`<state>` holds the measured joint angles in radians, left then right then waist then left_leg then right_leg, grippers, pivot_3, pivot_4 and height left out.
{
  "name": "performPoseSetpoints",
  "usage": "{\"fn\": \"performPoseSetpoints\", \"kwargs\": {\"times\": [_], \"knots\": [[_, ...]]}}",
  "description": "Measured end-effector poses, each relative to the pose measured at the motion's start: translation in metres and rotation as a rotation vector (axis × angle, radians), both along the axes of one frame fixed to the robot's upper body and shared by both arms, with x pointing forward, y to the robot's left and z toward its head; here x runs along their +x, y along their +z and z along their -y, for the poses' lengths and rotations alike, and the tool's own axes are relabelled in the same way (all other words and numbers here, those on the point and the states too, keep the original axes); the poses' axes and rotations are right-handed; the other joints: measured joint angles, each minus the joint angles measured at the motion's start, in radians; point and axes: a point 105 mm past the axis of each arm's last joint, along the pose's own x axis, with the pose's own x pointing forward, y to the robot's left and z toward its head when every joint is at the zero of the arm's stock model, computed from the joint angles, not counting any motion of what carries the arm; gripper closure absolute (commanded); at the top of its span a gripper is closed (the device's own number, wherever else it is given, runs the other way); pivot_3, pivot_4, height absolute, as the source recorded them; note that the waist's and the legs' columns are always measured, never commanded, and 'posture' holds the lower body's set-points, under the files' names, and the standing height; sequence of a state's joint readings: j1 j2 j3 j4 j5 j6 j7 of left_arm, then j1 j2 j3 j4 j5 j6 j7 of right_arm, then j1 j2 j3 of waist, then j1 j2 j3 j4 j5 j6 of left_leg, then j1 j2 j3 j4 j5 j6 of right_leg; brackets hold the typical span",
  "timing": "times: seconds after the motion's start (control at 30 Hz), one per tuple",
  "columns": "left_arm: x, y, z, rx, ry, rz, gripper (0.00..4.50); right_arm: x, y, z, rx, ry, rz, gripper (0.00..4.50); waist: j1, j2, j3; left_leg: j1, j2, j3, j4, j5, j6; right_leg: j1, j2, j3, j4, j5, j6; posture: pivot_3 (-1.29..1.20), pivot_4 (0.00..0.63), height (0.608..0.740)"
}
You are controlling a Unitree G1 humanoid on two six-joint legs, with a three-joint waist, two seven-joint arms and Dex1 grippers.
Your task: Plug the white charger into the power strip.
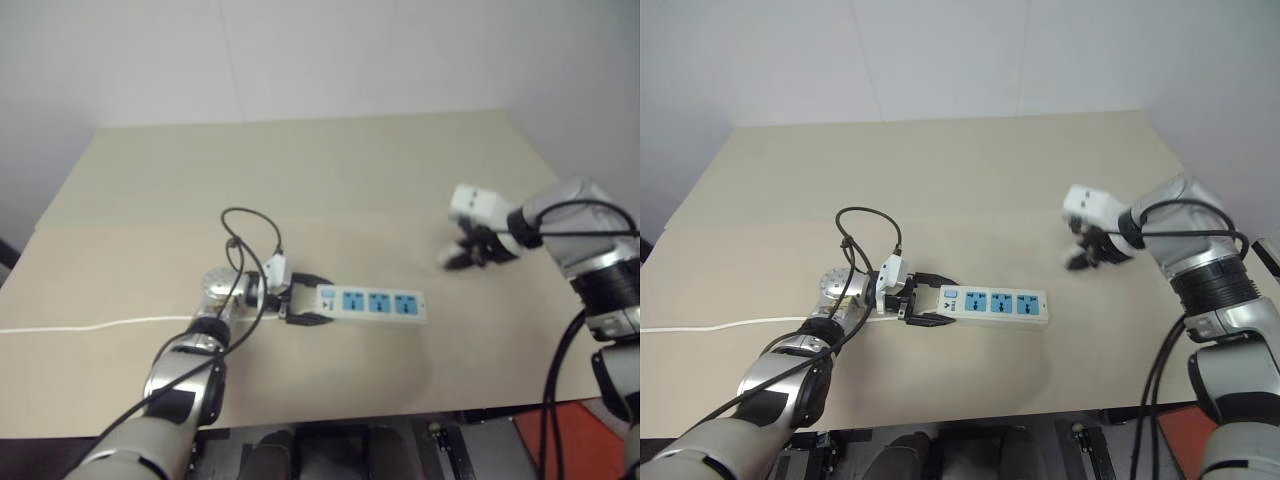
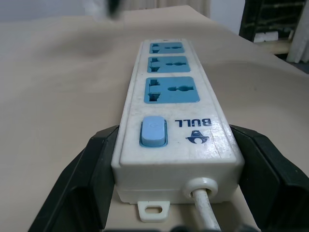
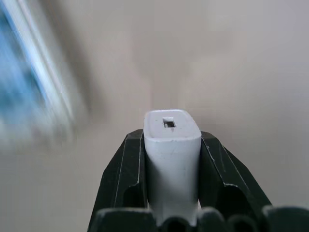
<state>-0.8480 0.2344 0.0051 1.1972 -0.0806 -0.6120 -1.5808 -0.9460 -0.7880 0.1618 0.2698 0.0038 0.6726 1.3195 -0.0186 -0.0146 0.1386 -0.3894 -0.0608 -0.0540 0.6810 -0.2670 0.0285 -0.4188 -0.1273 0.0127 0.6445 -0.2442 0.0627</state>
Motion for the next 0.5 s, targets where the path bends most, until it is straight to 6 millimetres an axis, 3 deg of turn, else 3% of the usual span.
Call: {"fn": "performPoseSetpoints", "kwargs": {"times": [0.1, 0.3, 0.5], "knots": [[0.001, -0.001, -0.003, 0.01, 0.017, 0.007, 1.26, -0.008, 0.014, -0.019, 0.299, 0.113, 0.117, 3.4, 0.004, -0.007, -0.004, 0.001, 0.002, -0.001, -0.001, 0.0, 0.0, 0.001, 0.001, -0.001, 0.001, 0.0, 0.0, 0.0, 0.15, 0.74], [-0.002, -0.002, -0.012, 0.001, 0.042, 0.004, 1.26, -0.025, -0.022, -0.05, 0.663, 0.238, 0.045, 3.4, -0.003, -0.007, -0.005, 0.001, 0.002, 0.0, 0.0, -0.001, 0.001, -0.001, 0.0, 0.001, 0.003, 0.0, 0.0, 0.0, 0.15, 0.74], [-0.006, -0.002, -0.009, -0.008, 0.032, -0.009, 1.26, -0.033, -0.023, -0.066, 0.889, 0.368, 0.096, 3.4, -0.006, -0.007, -0.005, 0.003, 0.002, 0.0, 0.0, -0.001, 0.001, 0.0, 0.0, 0.001, 0.003, 0.0, 0.0, 0.0, 0.15, 0.74]]}}
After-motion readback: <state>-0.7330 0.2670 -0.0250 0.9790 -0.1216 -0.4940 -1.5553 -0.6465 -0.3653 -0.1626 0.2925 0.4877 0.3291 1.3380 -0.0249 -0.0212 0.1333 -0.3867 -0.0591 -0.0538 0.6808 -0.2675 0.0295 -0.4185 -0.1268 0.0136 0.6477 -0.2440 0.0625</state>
